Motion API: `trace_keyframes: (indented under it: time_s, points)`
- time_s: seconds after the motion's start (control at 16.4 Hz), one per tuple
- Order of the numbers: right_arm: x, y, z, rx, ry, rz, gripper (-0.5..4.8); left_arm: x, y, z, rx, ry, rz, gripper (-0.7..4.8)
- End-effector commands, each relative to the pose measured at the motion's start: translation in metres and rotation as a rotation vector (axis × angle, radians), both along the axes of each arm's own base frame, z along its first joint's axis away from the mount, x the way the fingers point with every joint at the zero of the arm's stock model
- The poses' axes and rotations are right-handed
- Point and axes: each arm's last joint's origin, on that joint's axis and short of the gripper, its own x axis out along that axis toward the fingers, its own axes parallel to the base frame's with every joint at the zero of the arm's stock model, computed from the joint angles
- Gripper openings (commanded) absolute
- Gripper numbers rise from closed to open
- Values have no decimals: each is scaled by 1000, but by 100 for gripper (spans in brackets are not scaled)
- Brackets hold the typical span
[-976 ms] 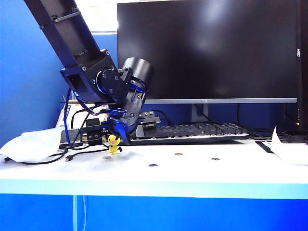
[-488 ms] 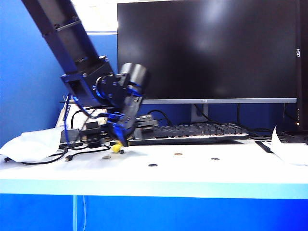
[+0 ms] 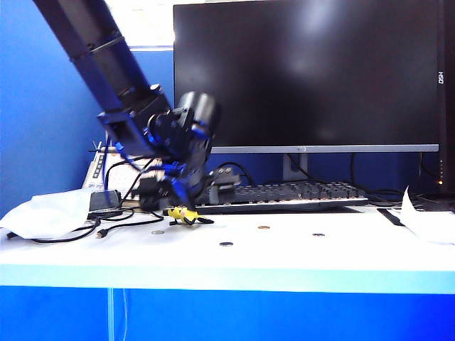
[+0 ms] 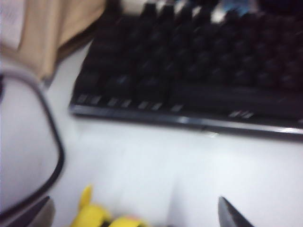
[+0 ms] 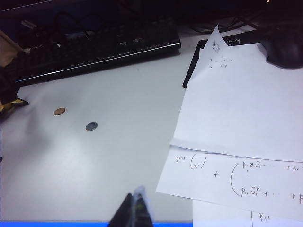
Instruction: Pick up the doll and place it on the similarly colored coin.
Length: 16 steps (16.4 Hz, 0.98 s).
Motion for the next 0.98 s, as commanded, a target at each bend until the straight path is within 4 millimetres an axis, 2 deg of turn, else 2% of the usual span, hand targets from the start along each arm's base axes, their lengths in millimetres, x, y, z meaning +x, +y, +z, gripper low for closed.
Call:
trace_keyframes:
  time_s: [0.06, 0.24, 0.49, 0.73, 0.98]
  points:
    - [0, 0, -1, -2, 2, -1, -5, 5, 0, 7, 40, 4, -12, 479]
    - [0, 0, -1, -2, 2, -1, -5, 8, 10, -1, 58, 104, -65, 479]
    - [0, 0, -1, 0, -2, -1, -5, 14, 18, -3, 68, 191, -237, 479]
    - [0, 0, -1, 0, -2, -1, -5, 24, 13, 17, 215, 208, -320, 479]
    - [0, 0, -1, 0, -2, -1, -5, 27, 11, 29, 237, 255, -331, 479]
